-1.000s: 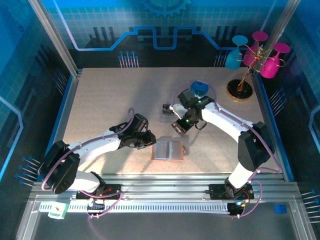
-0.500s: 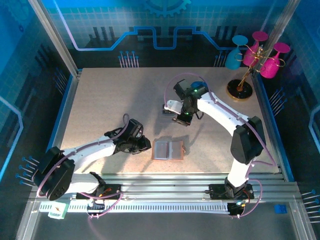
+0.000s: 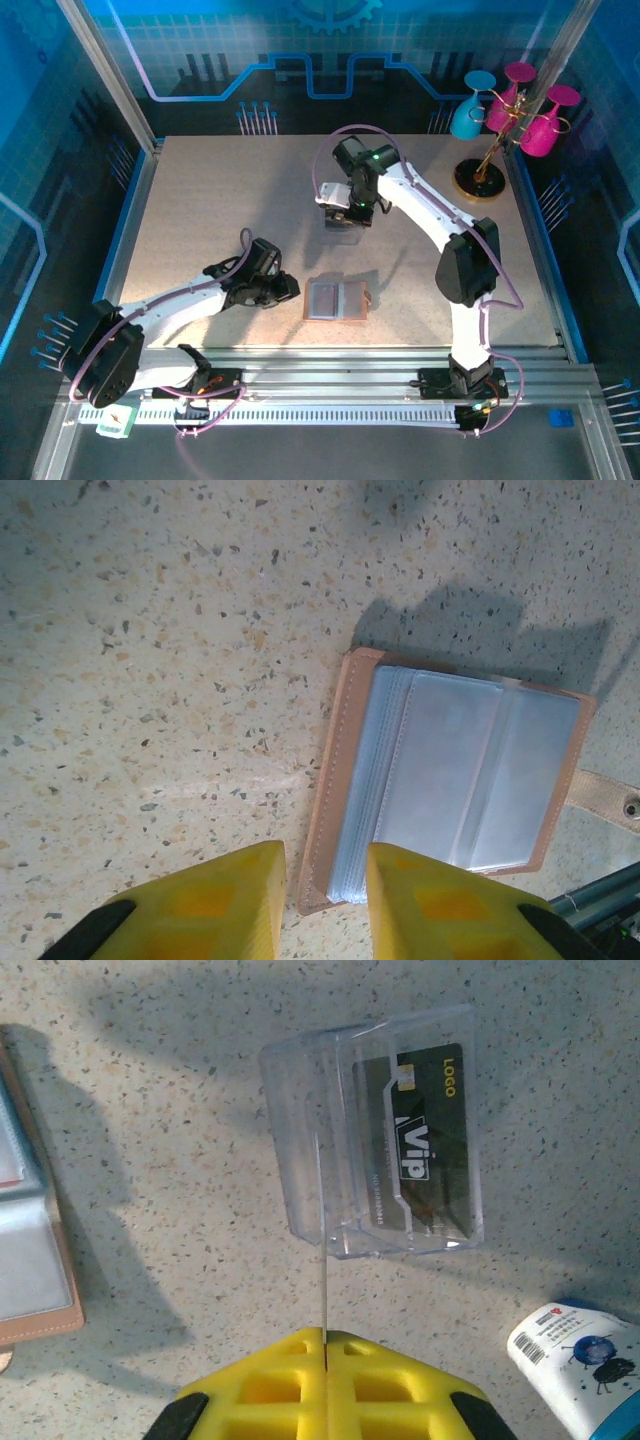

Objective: Take the credit cards out of the card holder

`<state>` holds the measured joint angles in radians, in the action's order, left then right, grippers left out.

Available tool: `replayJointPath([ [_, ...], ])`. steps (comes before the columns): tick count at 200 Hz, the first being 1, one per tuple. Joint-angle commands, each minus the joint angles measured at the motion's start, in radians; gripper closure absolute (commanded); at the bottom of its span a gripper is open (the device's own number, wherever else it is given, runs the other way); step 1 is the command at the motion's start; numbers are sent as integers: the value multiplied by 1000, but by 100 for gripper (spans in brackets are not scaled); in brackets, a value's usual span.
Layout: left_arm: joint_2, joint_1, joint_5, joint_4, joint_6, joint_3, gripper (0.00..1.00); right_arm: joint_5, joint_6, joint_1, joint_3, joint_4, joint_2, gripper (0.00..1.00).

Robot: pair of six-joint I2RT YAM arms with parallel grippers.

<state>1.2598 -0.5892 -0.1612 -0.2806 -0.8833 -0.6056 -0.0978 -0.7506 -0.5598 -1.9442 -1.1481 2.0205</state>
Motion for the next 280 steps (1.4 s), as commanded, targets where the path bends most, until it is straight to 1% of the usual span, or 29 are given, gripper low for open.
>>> replayJointPath([
  [1, -18, 15, -2, -9, 10, 9, 71, 1, -38, 6, -84, -71, 56, 100],
  [71, -8, 32, -12, -1, 18, 7, 70, -29, -93, 6, -246, -101, 188, 100],
  [173, 7, 49, -28, 6, 29, 6, 70, -58, -148, 2, -421, -148, 300, 100],
  [189, 7, 52, -29, 4, 30, 6, 70, -58, -153, 3, -437, -152, 331, 100],
  [280, 9, 61, -32, 8, 29, 14, 70, -74, -181, 0, -442, -148, 367, 100],
])
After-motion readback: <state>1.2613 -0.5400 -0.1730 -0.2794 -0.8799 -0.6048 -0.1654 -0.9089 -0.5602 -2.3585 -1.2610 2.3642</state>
